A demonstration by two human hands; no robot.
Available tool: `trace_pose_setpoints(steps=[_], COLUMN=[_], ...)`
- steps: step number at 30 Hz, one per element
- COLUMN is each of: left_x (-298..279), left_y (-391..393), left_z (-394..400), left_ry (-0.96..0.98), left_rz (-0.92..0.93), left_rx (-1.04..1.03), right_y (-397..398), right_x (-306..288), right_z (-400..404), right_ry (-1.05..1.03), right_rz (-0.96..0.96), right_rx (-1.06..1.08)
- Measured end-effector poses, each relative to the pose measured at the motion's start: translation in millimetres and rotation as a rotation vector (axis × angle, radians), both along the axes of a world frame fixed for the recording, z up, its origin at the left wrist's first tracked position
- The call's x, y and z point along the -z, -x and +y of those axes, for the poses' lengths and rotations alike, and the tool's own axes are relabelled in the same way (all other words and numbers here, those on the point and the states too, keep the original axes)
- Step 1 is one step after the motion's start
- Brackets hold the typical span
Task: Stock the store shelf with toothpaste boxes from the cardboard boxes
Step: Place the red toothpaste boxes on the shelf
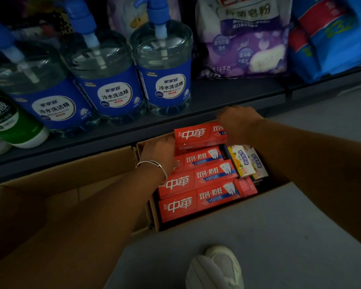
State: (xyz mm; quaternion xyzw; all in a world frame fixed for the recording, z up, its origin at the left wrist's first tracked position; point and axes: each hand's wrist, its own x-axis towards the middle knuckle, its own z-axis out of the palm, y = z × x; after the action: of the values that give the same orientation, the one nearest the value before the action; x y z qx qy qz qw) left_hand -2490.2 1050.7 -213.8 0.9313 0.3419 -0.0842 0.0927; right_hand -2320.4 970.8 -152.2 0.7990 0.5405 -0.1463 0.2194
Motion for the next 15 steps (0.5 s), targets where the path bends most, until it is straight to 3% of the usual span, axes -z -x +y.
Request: trace_pose_setpoints(steps=[7,15], left_x=[9.1,5.2], left_y=[-8.6,-11.5], left_z=[6.6,10.7], left_ry=[0.142,0.311], left_rz=[0.264,0.237], left_rx=[0.014,0.0], right_y=[-4.4,1.3], right_x=[-0.5,7.1], right_z=[-0.3,4.1], right_ry=[-0.045,-0.1], right_rz=[0.057,0.09], right_rx=[-0.009,-0.039])
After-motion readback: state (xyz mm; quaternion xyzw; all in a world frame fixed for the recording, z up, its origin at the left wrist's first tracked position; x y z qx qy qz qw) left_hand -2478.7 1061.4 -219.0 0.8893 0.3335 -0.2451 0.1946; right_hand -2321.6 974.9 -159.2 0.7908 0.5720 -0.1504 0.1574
